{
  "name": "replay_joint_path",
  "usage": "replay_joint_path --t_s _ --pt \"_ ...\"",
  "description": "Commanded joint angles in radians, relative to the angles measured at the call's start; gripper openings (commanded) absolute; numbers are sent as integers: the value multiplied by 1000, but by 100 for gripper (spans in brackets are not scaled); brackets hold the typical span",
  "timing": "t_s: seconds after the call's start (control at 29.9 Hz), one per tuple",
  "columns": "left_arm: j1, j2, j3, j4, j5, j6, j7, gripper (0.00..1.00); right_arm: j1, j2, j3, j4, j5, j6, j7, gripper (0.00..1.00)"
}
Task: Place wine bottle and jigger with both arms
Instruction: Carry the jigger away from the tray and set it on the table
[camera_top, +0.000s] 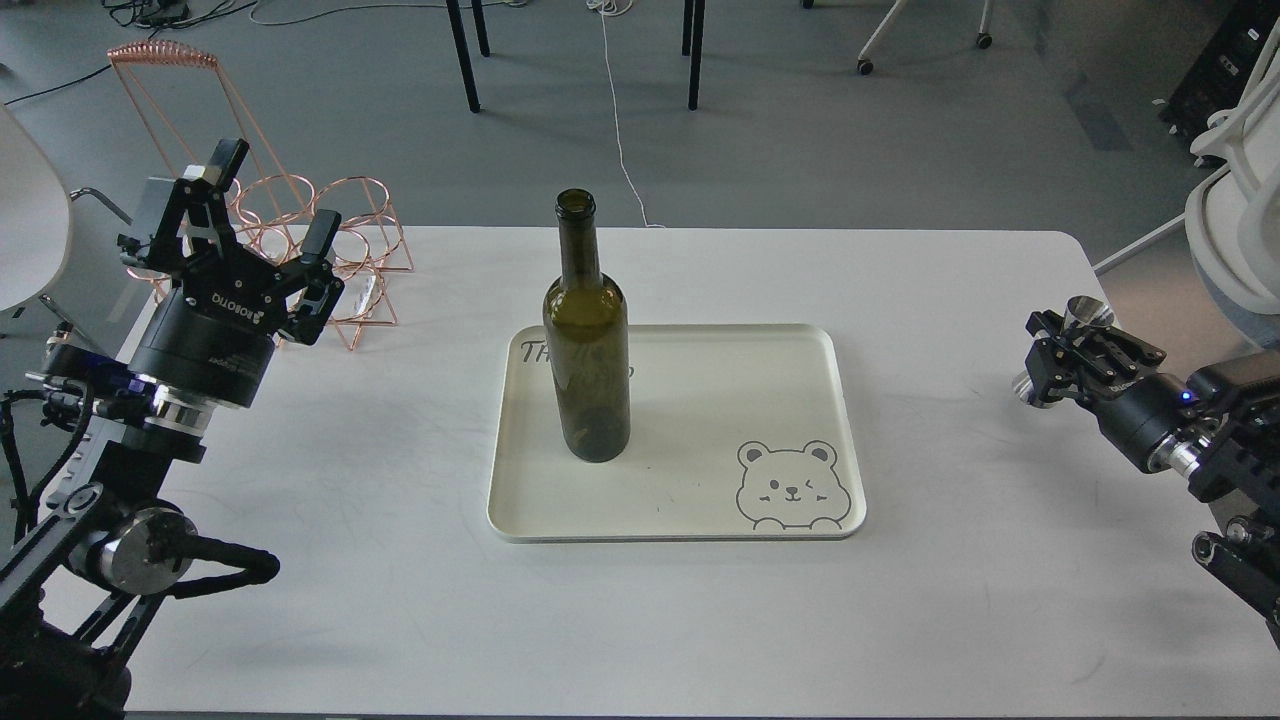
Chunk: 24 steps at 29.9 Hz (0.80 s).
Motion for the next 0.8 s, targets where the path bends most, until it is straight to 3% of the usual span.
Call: replay_joint_path --t_s 0.0,0.37,0.77 --pt "0 0 0 -2 0 0 0 98 -3 17 -10 -34 0 0 0 19" --pt "0 0 0 -2 0 0 0 98 7 113 -32 -115 0 0 0 24" --pt "0 3 0 -6 2 0 2 98 7 100 -33 -82 1 0 0 74"
